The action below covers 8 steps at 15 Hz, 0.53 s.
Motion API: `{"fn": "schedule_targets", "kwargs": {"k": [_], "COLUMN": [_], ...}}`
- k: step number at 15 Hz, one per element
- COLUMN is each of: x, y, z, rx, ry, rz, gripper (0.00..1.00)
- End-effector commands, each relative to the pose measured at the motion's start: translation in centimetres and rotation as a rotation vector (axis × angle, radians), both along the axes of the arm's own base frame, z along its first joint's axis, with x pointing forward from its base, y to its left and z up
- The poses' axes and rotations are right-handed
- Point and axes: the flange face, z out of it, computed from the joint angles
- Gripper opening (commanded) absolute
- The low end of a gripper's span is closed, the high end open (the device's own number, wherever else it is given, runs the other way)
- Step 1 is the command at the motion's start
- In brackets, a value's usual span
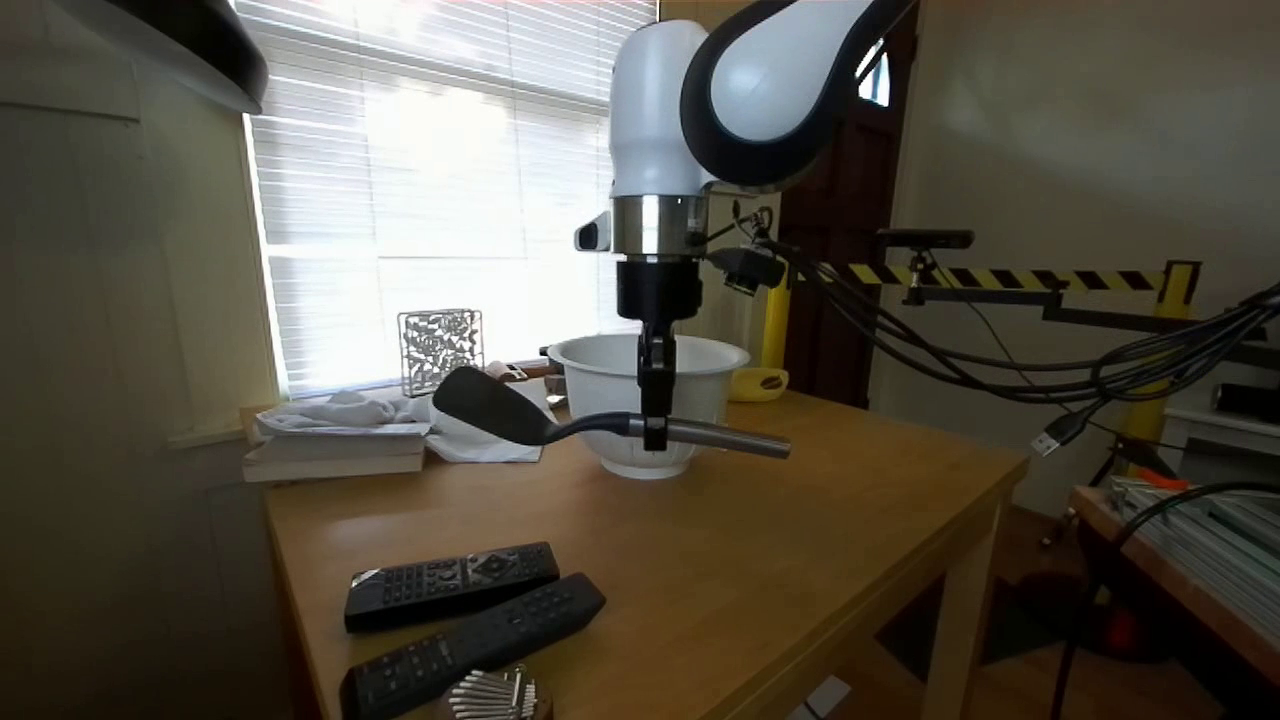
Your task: Use the spatula to stir in the white bowl
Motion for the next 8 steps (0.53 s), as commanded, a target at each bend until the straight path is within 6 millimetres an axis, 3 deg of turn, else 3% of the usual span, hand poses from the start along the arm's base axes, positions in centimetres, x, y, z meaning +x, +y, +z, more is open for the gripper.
{"fn": "schedule_targets", "kwargs": {"k": [1, 2, 3, 6, 7, 8], "x": [-1.0, -0.5, -0.6, -0.6, -0.6, -0.7], "y": [-0.5, -0.4, -0.5, -0.5, -0.4, -0.3], "z": [-0.8, -0.7, -0.9, -1.0, -1.0, -1.7], "rx": [-0.046, -0.014, -0.015, -0.014, -0.014, -0.01], "ry": [0.017, 0.015, 0.02, 0.021, 0.021, 0.033], "rz": [-0.118, -0.068, -0.076, -0.075, -0.074, -0.083], "gripper": [0.06, 0.06, 0.23, 0.23, 0.06, 0.06]}}
